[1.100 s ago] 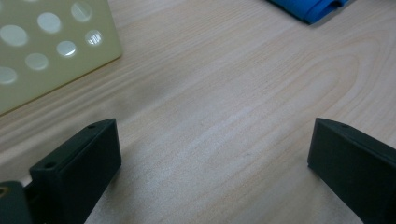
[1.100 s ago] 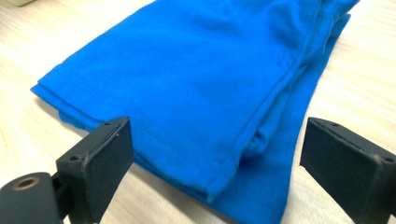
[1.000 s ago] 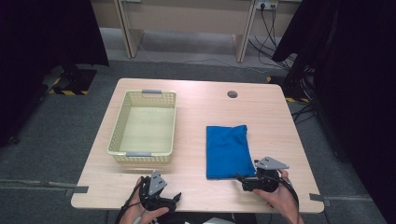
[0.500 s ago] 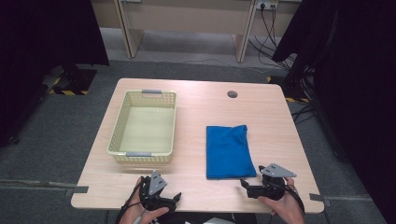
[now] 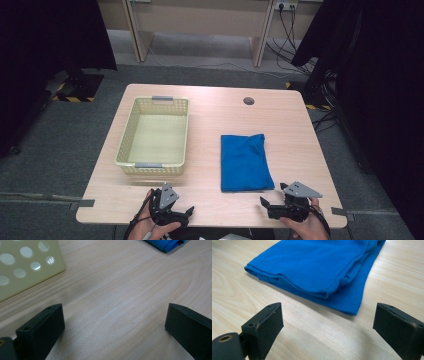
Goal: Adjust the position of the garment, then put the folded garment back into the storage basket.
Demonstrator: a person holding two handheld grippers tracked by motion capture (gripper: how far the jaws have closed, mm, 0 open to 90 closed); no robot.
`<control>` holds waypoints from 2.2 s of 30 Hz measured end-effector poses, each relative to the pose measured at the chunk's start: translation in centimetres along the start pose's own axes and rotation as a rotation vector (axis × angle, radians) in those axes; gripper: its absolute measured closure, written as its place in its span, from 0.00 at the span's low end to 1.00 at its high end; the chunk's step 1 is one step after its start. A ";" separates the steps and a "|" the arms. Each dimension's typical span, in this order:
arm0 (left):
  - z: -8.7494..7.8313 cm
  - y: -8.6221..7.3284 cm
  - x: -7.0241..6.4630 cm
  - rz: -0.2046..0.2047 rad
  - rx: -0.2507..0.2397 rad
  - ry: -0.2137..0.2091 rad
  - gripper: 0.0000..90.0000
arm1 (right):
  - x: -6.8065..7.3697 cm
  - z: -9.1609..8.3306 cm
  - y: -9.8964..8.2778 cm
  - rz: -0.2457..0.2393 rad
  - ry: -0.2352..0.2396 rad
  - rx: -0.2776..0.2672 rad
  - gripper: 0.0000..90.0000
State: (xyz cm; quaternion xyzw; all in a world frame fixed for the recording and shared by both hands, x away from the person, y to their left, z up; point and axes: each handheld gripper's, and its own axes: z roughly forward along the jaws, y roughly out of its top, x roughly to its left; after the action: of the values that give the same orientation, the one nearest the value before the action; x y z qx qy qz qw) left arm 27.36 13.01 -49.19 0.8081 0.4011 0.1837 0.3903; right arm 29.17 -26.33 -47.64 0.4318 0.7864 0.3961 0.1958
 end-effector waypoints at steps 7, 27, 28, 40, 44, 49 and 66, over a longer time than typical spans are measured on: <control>0.0 0.0 0.0 0.000 -0.001 0.000 0.02 | -0.1 -0.5 -0.7 0.008 -0.012 0.000 0.10; 0.0 0.0 0.0 0.002 -0.002 0.000 0.02 | 0.1 -1.1 -1.2 0.015 -0.007 -0.013 0.10; 0.0 0.0 0.0 0.001 -0.003 0.001 0.02 | 0.1 -1.1 -1.2 0.020 -0.006 -0.015 0.10; 0.0 -0.1 0.0 0.000 -0.006 0.002 0.02 | -1.0 -0.2 0.0 0.085 -0.008 -0.037 0.05; 0.0 -0.1 0.0 0.000 -0.006 0.002 0.02 | -1.2 0.1 0.9 0.084 -0.013 -0.045 0.04; 0.0 0.0 0.0 0.001 -0.003 0.002 0.02 | -1.4 1.0 2.1 0.071 -0.024 -0.037 0.02; 0.0 0.0 0.0 -0.002 -0.004 0.002 0.02 | -2.7 4.4 5.2 0.076 -0.026 0.007 0.02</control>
State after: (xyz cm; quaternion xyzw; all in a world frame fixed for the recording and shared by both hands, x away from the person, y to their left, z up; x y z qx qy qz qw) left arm 27.37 13.01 -49.22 0.8068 0.4019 0.1848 0.3917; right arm 36.17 -24.94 -46.29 0.4671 0.7682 0.3949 0.1891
